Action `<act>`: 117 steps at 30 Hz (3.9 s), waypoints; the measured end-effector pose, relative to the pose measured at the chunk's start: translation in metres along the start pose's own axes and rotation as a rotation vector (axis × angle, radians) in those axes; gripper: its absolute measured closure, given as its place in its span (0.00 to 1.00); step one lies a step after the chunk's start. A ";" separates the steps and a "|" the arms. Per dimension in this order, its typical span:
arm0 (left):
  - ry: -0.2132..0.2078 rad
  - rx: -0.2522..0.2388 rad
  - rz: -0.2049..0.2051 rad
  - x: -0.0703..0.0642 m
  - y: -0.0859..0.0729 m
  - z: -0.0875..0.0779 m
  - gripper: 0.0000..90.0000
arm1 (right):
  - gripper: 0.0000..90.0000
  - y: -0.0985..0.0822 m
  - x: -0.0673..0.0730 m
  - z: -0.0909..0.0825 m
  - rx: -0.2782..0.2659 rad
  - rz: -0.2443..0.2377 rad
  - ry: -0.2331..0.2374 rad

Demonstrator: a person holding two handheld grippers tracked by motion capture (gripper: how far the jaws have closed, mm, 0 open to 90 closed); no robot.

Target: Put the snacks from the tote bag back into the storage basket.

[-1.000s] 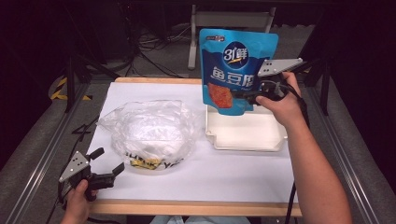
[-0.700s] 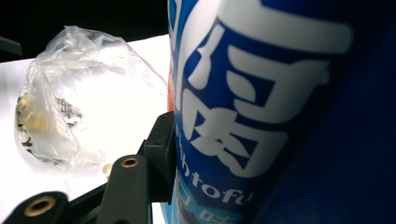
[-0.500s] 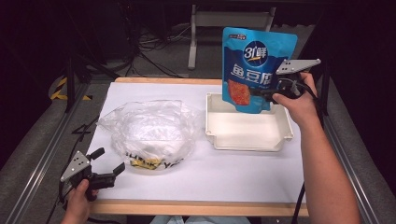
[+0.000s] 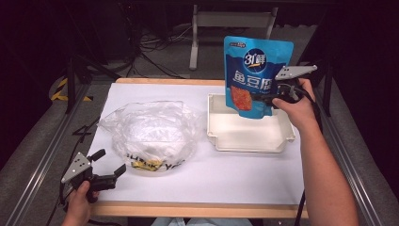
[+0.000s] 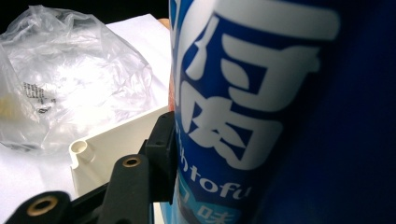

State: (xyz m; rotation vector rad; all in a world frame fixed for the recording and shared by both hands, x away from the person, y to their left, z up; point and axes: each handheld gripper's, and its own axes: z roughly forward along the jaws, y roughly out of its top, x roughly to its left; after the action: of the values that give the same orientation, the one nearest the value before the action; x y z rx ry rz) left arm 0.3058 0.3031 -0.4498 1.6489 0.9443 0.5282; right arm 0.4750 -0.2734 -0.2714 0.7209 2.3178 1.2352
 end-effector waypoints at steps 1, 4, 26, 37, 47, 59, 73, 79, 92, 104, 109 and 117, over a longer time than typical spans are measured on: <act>0.002 0.001 -0.001 0.000 0.000 0.000 0.00 | 0.60 -0.001 0.000 0.002 0.000 0.004 0.006; 0.000 0.000 -0.001 0.000 0.000 0.000 0.00 | 0.60 -0.005 0.002 0.009 0.010 0.007 0.014; -0.002 -0.001 -0.003 0.001 0.000 -0.001 0.00 | 0.60 -0.036 0.006 0.045 0.080 0.035 0.030; -0.001 0.000 -0.001 0.001 0.000 -0.001 0.00 | 0.60 -0.046 0.010 0.053 0.115 0.030 0.034; 0.000 -0.003 -0.002 0.000 0.000 -0.001 0.00 | 0.59 -0.048 0.014 0.054 0.107 0.014 0.052; 0.003 0.008 0.002 0.000 0.000 -0.001 0.00 | 0.55 -0.050 0.002 0.048 0.189 -0.044 0.062; 0.002 0.007 0.000 0.000 0.000 -0.001 0.00 | 0.45 -0.055 -0.015 0.035 0.260 -0.084 0.028; 0.005 0.007 -0.003 0.000 0.000 -0.001 0.00 | 0.40 -0.057 -0.019 0.030 0.286 -0.109 0.009; 0.008 0.006 -0.007 0.001 0.000 -0.001 0.00 | 0.25 -0.065 -0.021 0.019 0.216 -0.024 -0.025; 0.004 -0.001 -0.007 0.001 0.001 0.001 0.00 | 0.14 -0.057 -0.014 -0.004 0.121 0.034 -0.059; 0.003 0.001 -0.005 0.001 0.001 0.001 0.00 | 0.11 -0.053 -0.010 -0.016 0.105 0.025 -0.098; 0.004 0.008 0.000 0.000 0.001 0.001 0.00 | 0.07 -0.055 -0.008 -0.040 0.065 0.068 -0.174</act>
State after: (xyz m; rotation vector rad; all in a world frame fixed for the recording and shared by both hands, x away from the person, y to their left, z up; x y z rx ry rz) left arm 0.3073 0.3024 -0.4487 1.6557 0.9502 0.5284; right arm 0.4450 -0.3294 -0.2965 0.8991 2.2161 1.0830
